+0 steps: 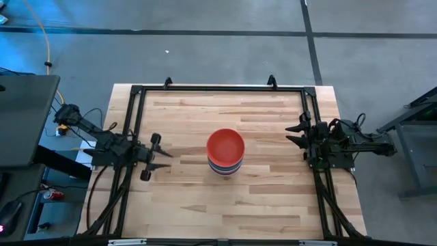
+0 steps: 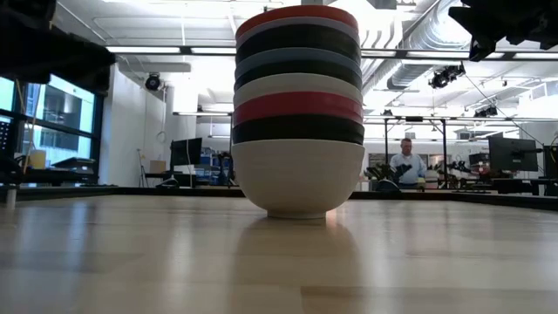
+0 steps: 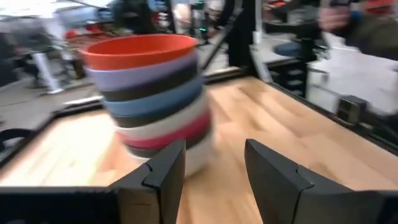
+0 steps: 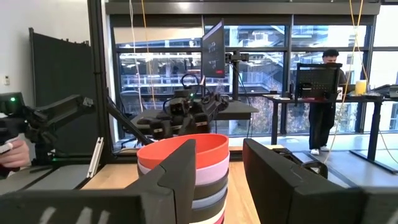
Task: Nest bowls inside each other
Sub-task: Return to Home Position
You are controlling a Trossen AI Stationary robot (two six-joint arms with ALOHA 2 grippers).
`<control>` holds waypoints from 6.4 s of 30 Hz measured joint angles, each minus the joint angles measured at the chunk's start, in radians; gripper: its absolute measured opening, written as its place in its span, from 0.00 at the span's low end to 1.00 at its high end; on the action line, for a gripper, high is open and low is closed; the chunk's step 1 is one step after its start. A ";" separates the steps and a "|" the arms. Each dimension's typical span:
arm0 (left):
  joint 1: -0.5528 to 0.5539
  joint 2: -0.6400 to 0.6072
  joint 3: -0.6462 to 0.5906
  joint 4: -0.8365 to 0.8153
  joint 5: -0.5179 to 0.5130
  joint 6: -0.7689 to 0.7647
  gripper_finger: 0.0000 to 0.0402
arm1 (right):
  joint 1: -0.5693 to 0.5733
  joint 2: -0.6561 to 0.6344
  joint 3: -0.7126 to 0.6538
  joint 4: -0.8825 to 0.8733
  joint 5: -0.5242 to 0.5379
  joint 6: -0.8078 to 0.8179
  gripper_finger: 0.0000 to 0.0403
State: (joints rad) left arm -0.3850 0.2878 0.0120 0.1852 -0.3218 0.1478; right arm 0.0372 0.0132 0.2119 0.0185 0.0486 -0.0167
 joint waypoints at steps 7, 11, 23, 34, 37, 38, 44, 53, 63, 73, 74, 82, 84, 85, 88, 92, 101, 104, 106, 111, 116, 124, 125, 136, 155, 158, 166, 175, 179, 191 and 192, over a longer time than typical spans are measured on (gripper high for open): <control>0.209 -0.021 0.000 0.033 0.083 0.001 0.38 | 0.000 0.000 0.000 0.000 0.001 -0.015 0.31; 0.346 -0.021 0.000 0.065 0.235 0.009 0.38 | 0.000 0.000 0.000 0.000 0.001 -0.017 0.31; 0.515 -0.021 0.000 0.072 0.611 -0.040 0.38 | 0.000 0.001 0.000 -0.064 0.014 -0.006 0.31; 0.515 -0.103 0.000 0.156 0.634 -0.043 0.38 | 0.000 0.000 -0.202 0.181 0.018 -0.009 0.31; 0.515 -0.144 0.000 0.190 0.634 -0.039 0.38 | -0.001 0.004 -0.202 0.201 0.021 -0.006 0.31; 0.515 -0.159 0.000 0.204 0.633 -0.034 0.38 | -0.001 0.004 -0.202 0.208 0.021 -0.006 0.31; 0.515 -0.219 0.001 0.230 0.634 -0.006 0.38 | -0.001 0.003 -0.202 0.234 0.021 -0.015 0.31; 0.515 -0.283 0.000 0.306 0.611 -0.026 0.38 | -0.001 0.003 -0.202 0.233 0.019 -0.017 0.31; 0.515 -0.283 0.001 0.266 0.407 -0.053 0.38 | -0.001 0.006 -0.202 0.205 0.009 -0.009 0.31; 0.515 -0.283 0.000 0.005 0.294 -0.110 0.38 | -0.001 0.006 -0.203 0.204 0.010 -0.006 0.31; 0.515 -0.284 0.001 -0.020 0.295 -0.112 0.38 | -0.001 0.006 -0.203 0.204 0.010 -0.006 0.31; 0.515 -0.283 0.000 -0.154 0.293 -0.119 0.38 | -0.001 0.006 -0.203 0.204 0.010 0.013 0.31; 0.515 -0.283 0.000 -0.174 0.286 -0.119 0.38 | -0.001 0.006 -0.203 0.204 0.009 0.018 0.31; 0.515 -0.283 0.000 -0.175 0.288 -0.119 0.38 | -0.001 0.006 -0.203 0.204 0.006 0.018 0.31; 0.515 -0.283 0.000 -0.175 0.305 -0.105 0.38 | -0.001 0.006 -0.203 0.204 0.004 0.021 0.31; 0.515 -0.283 0.000 -0.176 0.308 -0.100 0.38 | -0.001 0.006 -0.203 0.204 0.004 0.037 0.31; 0.515 -0.283 0.000 -0.174 0.340 -0.103 0.38 | -0.001 0.006 -0.203 0.128 -0.046 0.109 0.31; 0.515 -0.283 0.000 -0.173 0.340 -0.103 0.38 | -0.001 0.006 -0.203 0.077 -0.047 0.125 0.31; 0.515 -0.283 0.000 -0.173 0.340 -0.103 0.38 | -0.001 0.006 -0.203 0.066 -0.047 0.132 0.31; 0.515 -0.283 0.000 -0.172 0.333 -0.140 0.38 | -0.001 0.006 -0.203 0.064 -0.053 0.132 0.31; 0.515 -0.283 0.000 -0.172 0.333 -0.145 0.38 | -0.001 0.006 -0.204 0.017 -0.057 0.140 0.31; 0.515 -0.283 0.000 -0.172 0.333 -0.145 0.38 | -0.001 0.006 -0.202 -0.009 -0.057 0.174 0.31; 0.515 -0.283 0.000 -0.172 0.333 -0.145 0.38 | -0.001 0.006 -0.202 -0.010 -0.057 0.174 0.31; 0.515 -0.283 0.000 -0.172 0.333 -0.145 0.38 | -0.001 0.006 -0.199 0.008 -0.251 0.038 0.31; 0.515 -0.283 0.000 -0.172 0.333 -0.145 0.38 | -0.001 0.006 -0.162 -0.050 -0.249 -0.058 0.31; 0.515 -0.283 0.000 -0.172 0.333 -0.145 0.38 | -0.001 0.005 -0.162 0.036 -0.229 -0.070 0.31; 0.515 -0.283 0.000 -0.172 0.333 -0.145 0.38 | -0.001 0.005 -0.169 0.072 -0.145 -0.010 0.31; 0.515 -0.283 0.000 -0.172 0.333 -0.145 0.38 | -0.001 0.006 -0.202 0.056 -0.025 0.036 0.31; 0.515 -0.283 0.000 -0.172 0.333 -0.145 0.38 | -0.001 0.006 -0.202 0.096 -0.026 -0.013 0.31; 0.515 -0.283 0.000 -0.172 0.333 -0.145 0.38 | -0.001 0.006 -0.203 0.000 -0.026 -0.013 0.31; 0.515 -0.283 0.000 -0.172 0.333 -0.145 0.38 | -0.001 0.007 -0.203 0.000 -0.026 -0.010 0.31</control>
State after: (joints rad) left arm 0.1303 0.0048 0.0120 0.0128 0.0113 0.0032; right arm 0.0360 0.0200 0.0093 0.0182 0.0227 -0.0268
